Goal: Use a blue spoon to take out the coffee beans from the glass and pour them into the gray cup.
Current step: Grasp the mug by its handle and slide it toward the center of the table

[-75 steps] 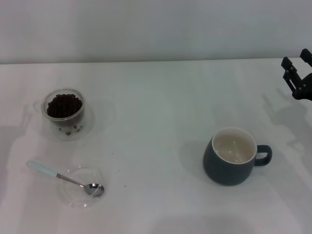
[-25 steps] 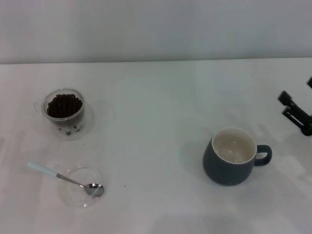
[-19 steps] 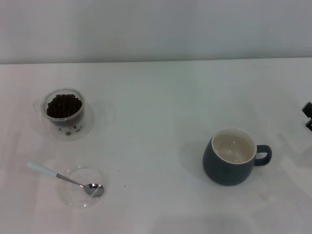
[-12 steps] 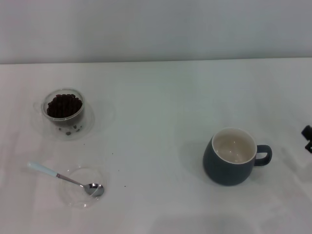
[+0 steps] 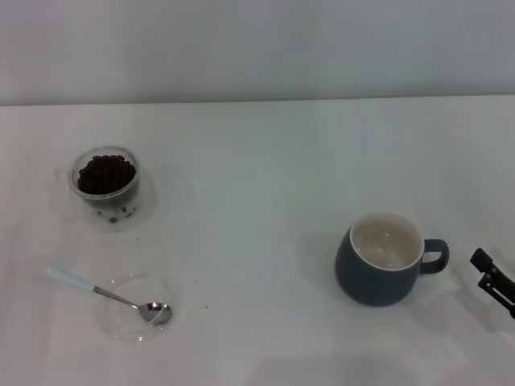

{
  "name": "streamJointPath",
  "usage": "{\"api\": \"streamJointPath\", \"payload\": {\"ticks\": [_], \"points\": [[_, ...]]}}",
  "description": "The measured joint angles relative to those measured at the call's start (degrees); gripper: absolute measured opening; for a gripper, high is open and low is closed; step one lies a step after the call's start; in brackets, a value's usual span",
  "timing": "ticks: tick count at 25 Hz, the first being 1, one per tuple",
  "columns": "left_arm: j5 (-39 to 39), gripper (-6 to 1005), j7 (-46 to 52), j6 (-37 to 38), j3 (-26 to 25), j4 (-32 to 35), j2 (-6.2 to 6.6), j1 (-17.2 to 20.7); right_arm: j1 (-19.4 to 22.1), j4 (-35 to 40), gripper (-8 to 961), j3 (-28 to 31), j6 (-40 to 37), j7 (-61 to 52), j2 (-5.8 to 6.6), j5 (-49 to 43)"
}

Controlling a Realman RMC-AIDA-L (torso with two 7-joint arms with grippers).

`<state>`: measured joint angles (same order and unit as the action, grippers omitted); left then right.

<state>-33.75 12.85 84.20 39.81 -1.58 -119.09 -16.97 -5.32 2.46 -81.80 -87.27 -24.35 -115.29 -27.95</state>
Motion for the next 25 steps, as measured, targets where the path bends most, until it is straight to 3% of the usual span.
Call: {"api": "streamJointPath", "payload": {"ticks": [25], "points": [[-0.36,835,-0.02,0.00,0.00,-0.67,-0.17,0.70,-2.31,1.63,868,-4.83,9.38,-0.57,-0.77,-0.26]]}}
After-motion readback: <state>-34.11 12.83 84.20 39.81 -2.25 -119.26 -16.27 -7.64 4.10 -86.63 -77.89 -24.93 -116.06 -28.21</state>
